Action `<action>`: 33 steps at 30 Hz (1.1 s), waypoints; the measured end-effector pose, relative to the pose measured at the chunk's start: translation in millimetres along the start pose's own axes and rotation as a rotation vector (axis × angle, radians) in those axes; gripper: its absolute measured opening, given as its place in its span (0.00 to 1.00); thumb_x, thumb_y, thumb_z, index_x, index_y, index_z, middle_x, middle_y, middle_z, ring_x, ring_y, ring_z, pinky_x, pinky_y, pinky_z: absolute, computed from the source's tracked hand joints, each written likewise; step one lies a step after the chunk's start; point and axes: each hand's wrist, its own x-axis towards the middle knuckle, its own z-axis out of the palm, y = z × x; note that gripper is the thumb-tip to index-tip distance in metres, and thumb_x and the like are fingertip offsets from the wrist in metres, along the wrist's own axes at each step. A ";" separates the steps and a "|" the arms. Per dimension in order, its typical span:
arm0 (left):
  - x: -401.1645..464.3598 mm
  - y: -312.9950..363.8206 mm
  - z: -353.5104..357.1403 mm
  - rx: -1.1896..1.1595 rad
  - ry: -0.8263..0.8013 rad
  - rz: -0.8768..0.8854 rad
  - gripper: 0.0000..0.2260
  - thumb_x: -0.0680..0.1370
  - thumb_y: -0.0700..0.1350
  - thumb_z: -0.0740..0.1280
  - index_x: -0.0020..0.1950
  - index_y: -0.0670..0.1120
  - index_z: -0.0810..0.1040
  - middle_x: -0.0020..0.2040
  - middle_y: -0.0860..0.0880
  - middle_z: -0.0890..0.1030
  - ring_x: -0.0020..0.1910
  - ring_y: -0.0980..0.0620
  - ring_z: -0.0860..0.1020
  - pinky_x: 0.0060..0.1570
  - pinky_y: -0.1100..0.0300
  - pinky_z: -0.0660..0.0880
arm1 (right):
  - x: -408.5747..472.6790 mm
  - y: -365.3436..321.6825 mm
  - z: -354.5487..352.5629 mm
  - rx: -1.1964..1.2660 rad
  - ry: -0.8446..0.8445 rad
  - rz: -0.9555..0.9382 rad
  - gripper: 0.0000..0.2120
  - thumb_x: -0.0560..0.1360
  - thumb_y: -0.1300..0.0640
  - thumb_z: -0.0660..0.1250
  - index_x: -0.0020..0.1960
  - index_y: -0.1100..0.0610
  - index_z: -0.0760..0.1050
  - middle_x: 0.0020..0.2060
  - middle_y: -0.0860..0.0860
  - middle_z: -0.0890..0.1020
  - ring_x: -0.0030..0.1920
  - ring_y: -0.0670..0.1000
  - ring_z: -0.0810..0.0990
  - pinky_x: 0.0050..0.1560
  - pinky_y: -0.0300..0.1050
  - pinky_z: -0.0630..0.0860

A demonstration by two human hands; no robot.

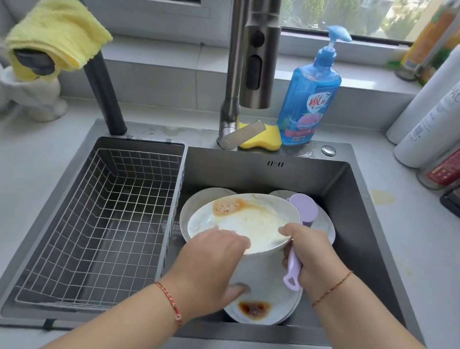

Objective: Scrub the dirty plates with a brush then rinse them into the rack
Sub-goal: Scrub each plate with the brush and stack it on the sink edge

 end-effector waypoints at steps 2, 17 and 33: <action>8.1 0.8 4.6 0.038 -0.004 -0.031 0.33 0.50 0.53 0.84 0.46 0.48 0.71 0.30 0.55 0.77 0.27 0.53 0.77 0.23 0.64 0.70 | -6.2 -1.3 2.7 -0.004 -0.021 -0.008 0.04 0.74 0.63 0.65 0.45 0.63 0.70 0.29 0.53 0.66 0.26 0.51 0.65 0.29 0.41 0.62; 28.1 -18.2 -25.1 -0.675 0.061 -0.763 0.16 0.66 0.45 0.78 0.43 0.43 0.73 0.38 0.50 0.79 0.37 0.51 0.78 0.32 0.65 0.72 | -46.4 -24.0 -25.7 -0.309 -0.195 -0.372 0.15 0.81 0.55 0.58 0.60 0.40 0.77 0.24 0.50 0.70 0.20 0.45 0.62 0.21 0.37 0.61; 30.4 -29.0 -26.2 -0.947 0.119 -0.838 0.21 0.60 0.41 0.79 0.48 0.52 0.77 0.44 0.54 0.82 0.43 0.53 0.80 0.42 0.62 0.77 | -97.3 -32.7 -6.8 -0.575 -0.451 -0.478 0.17 0.80 0.54 0.58 0.58 0.33 0.76 0.25 0.46 0.66 0.24 0.47 0.63 0.23 0.36 0.61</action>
